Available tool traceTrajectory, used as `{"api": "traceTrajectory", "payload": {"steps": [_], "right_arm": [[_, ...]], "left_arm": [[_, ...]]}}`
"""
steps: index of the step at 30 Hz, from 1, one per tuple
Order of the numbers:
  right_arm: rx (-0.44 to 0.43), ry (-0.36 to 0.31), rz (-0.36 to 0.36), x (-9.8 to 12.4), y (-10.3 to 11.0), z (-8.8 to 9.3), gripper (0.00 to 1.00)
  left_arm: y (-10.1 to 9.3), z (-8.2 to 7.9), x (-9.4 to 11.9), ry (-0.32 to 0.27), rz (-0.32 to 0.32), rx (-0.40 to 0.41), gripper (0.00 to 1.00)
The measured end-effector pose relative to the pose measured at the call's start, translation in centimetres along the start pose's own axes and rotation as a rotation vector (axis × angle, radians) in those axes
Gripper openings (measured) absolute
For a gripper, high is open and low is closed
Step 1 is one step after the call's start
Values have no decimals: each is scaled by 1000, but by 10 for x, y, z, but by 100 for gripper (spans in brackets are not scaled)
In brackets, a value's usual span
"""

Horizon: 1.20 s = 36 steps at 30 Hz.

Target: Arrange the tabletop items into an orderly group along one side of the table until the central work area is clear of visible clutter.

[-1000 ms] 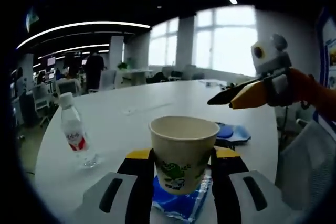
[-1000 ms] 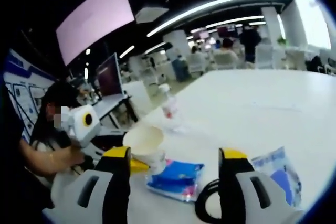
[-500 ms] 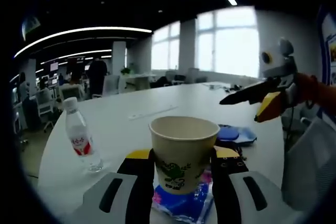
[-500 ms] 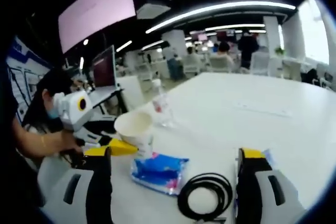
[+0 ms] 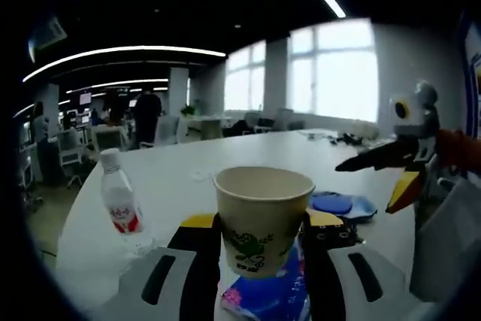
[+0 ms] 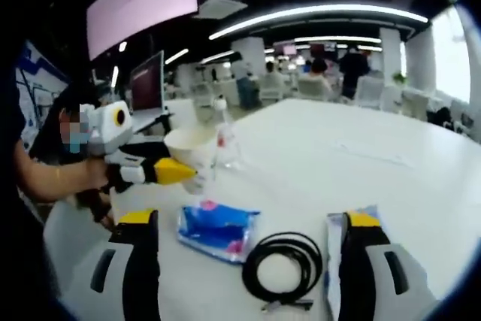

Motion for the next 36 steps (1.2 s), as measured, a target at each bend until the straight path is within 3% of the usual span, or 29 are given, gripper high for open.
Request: {"api": "traceTrajectory", "payload": {"steps": [5,9,13,25,36], "right_arm": [[-9,33,3,4,-4,14,100],[-23,36,15,6,-9,22,99],[-54,41,33,8,-16,26,98],[-82,27,85,11,-31,32,96],[-110,36,101,8,-40,39,96]], "left_arm": [[16,3,-6,17,-33,-47,40],[26,3,-11,3,-52,-26,40],[35,-6,-18,-78,-51,-126,40],[71,14,-38,-87,-168,-33,40],[91,38,-55,-59,-184,-9,40]]}}
Point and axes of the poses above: the point that each gripper's makers call its tool centre point, and the gripper's own axes: x roughly backward along the fingers, y roughly to its left, z roughly out of its underside, the point moved 2 cm from there along x, roughly backward along the fingers, and after that the axes turned 14 degrees about -y, right-handed, at the moved point
